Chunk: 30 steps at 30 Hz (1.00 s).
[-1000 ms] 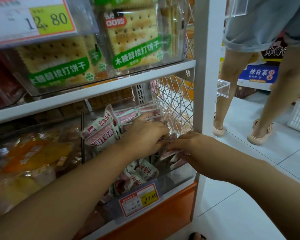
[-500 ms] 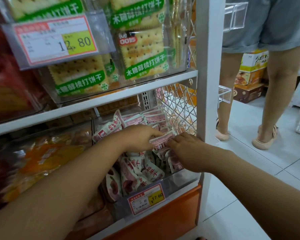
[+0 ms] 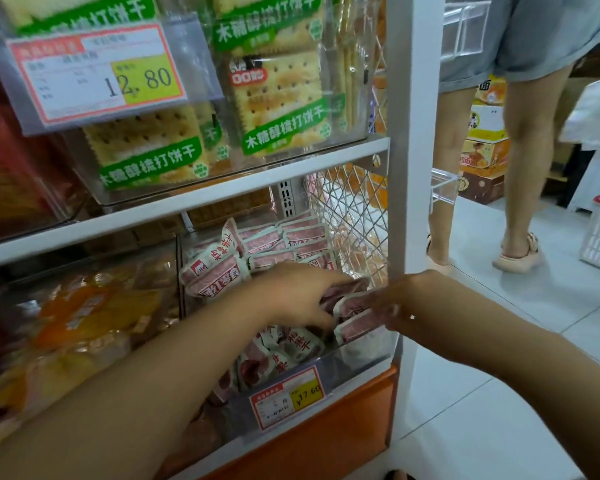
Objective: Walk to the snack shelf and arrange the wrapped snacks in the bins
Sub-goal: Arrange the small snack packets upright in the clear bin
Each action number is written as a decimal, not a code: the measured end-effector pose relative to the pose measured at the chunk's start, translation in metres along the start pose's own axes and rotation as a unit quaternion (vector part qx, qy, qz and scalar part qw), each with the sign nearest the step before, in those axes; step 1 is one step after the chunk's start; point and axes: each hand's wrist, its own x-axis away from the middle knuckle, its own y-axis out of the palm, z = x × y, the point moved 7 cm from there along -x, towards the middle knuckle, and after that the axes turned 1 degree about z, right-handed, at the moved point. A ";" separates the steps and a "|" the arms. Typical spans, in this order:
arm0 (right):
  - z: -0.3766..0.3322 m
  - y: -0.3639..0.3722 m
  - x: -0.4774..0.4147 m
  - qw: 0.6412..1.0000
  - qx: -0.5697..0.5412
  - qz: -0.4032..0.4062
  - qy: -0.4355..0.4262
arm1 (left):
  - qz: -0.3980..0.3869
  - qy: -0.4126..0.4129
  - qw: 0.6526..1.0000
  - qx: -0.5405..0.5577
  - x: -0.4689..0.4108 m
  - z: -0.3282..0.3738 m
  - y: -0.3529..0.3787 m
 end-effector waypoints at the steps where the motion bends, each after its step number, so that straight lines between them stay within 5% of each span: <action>1: 0.002 0.003 -0.003 1.000 0.011 -0.009 0.008 | 0.028 0.011 1.000 -0.007 -0.001 0.005 -0.001; 8: 0.003 0.004 -0.010 0.999 0.018 0.029 -0.001 | -0.009 -0.004 0.999 -0.036 0.017 0.000 0.007; 14: -0.006 0.003 -0.024 0.996 0.040 0.074 -0.027 | 0.059 -0.010 0.997 -0.052 0.001 0.001 0.000; 19: -0.010 0.012 -0.025 0.997 0.079 0.000 -0.014 | -0.019 0.005 0.999 0.050 0.003 -0.004 0.010; 24: -0.009 0.008 -0.016 0.997 0.054 0.041 -0.020 | -0.053 -0.020 0.981 0.185 0.006 -0.024 0.006; 30: -0.011 0.000 -0.019 0.998 -0.030 0.030 -0.056 | 0.036 -0.029 0.998 -0.043 -0.027 -0.050 0.016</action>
